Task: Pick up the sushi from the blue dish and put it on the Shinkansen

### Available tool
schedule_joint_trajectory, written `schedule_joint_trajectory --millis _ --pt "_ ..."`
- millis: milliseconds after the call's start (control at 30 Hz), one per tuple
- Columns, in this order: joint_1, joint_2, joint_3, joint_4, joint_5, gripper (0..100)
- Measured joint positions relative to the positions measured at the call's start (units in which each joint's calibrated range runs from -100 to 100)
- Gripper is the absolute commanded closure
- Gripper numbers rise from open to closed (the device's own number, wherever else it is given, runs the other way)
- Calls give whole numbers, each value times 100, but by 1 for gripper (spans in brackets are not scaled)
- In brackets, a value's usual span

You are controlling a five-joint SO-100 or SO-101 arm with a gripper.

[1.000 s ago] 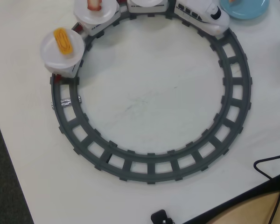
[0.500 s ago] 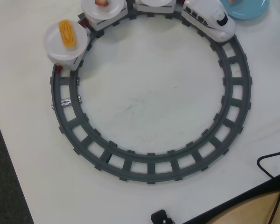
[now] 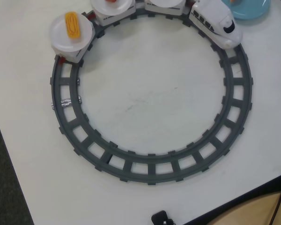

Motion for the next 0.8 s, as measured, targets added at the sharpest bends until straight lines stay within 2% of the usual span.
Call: schedule_joint_trajectory --millis 233,400,800 --pt "-291 2695 -2530 1400 507 73" --pt "-63 3975 -4097 1697 732 73" --pt "-32 5145 -4674 1732 936 74"
